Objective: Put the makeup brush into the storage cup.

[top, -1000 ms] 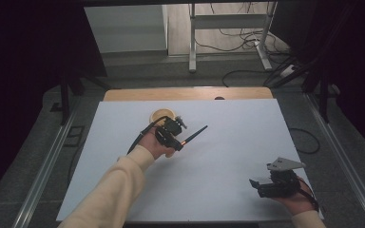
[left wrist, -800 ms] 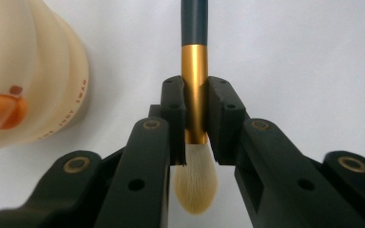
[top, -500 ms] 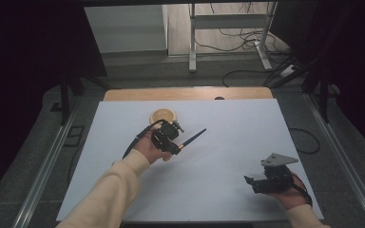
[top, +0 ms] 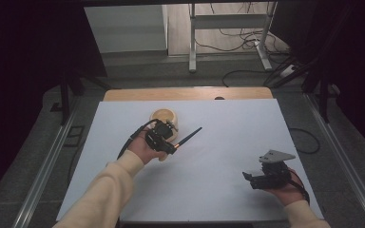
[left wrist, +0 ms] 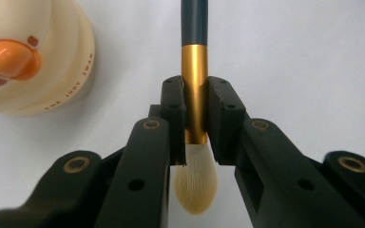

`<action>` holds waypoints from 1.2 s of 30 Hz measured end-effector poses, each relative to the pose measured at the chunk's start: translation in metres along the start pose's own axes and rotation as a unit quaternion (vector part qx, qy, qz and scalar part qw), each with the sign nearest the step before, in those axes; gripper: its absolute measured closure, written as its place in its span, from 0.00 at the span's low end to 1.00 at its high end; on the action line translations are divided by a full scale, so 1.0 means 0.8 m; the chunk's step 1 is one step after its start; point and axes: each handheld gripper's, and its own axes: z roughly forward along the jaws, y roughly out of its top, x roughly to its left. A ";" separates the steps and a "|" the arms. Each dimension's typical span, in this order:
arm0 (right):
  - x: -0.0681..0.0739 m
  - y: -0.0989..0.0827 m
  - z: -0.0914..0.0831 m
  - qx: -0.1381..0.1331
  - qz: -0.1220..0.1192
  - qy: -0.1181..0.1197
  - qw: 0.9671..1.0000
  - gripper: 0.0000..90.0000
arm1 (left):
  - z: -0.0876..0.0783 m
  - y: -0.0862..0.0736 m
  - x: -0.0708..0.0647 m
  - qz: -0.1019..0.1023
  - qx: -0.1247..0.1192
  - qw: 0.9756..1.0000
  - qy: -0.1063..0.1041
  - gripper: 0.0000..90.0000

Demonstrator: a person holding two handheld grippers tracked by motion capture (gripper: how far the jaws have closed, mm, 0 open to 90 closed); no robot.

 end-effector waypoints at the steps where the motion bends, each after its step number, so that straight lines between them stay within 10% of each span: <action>1: 0.001 -0.001 0.000 0.001 -0.001 0.000 1.000 0.15 | 0.001 0.000 0.000 0.002 0.000 1.000 0.000 0.88; 36: 0.022 0.009 -0.009 -0.018 -0.055 -0.045 0.997 0.17 | 0.004 -0.002 -0.032 0.055 0.013 0.998 -0.024 0.88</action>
